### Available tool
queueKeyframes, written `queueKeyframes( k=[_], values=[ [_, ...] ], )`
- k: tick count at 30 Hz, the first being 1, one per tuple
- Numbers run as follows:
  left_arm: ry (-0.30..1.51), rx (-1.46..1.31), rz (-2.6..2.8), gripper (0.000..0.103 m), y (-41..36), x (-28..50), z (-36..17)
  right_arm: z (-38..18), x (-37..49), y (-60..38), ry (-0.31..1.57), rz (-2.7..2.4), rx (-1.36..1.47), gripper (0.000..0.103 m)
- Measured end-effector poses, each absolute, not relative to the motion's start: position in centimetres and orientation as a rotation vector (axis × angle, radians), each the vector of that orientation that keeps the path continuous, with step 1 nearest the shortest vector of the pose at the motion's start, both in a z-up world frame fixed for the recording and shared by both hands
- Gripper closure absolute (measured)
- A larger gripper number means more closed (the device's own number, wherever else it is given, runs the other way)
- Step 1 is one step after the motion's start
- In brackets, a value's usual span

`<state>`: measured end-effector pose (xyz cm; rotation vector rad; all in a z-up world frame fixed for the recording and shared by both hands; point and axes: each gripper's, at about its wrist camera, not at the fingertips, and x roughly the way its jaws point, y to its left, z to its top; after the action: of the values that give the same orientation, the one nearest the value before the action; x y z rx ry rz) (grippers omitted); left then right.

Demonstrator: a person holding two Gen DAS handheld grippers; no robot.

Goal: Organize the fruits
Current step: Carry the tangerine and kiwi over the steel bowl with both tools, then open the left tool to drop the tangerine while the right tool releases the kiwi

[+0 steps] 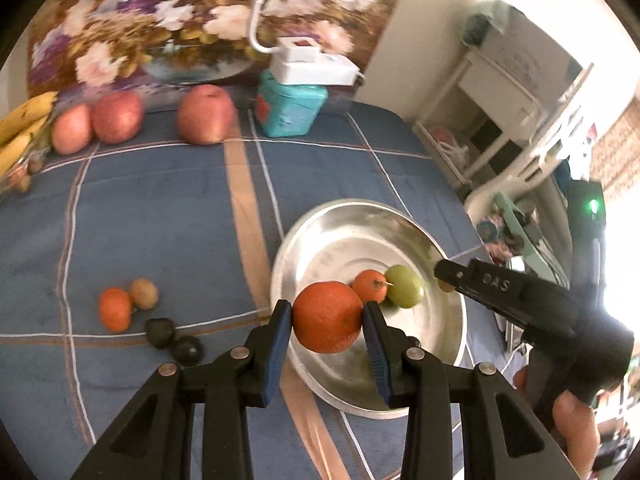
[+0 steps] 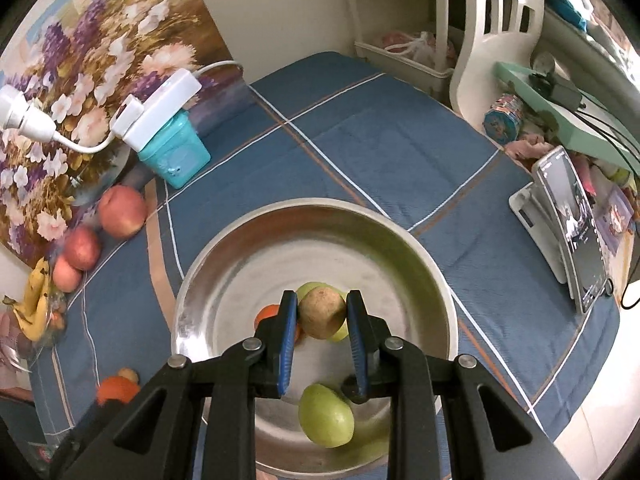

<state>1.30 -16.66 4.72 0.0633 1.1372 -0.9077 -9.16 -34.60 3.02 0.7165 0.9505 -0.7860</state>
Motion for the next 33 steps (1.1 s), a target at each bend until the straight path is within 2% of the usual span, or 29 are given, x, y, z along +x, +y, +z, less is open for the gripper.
queueKeyframes(
  k=[15, 16, 17, 18, 21, 23, 33],
  values=[
    [1.130, 0.135, -0.924, 0.062, -18.2, 0.0, 4.2, 2.6, -9.2, -34.1, 0.977, -0.777, 0.708, 0.077],
    [1.134, 0.138, -0.922, 0.058, -18.2, 0.0, 4.1, 2.7, -9.2, -34.0, 0.977, -0.776, 0.704, 0.077],
    [1.136, 0.136, -0.922, 0.049, -18.3, 0.0, 4.1, 2.7, -9.1, -33.9, 0.977, -0.776, 0.705, 0.077],
    [1.136, 0.131, -0.925, 0.045, -18.4, 0.0, 4.1, 2.7, -9.1, -33.8, 0.979, -0.776, 0.709, 0.076],
    [1.130, 0.131, -0.930, 0.041, -18.2, 0.0, 4.2, 2.5, -9.1, -34.0, 0.991, -0.764, 0.732, 0.072],
    [1.131, 0.128, -0.921, 0.035, -18.1, 0.1, 4.2, 2.4, -9.0, -34.2, 1.003, -0.776, 0.728, 0.065],
    [1.164, 0.121, -0.804, 0.013, -16.8, 1.7, 3.5, 2.8, -8.7, -33.9, 0.984, -0.764, 0.716, 0.064]
  ],
)
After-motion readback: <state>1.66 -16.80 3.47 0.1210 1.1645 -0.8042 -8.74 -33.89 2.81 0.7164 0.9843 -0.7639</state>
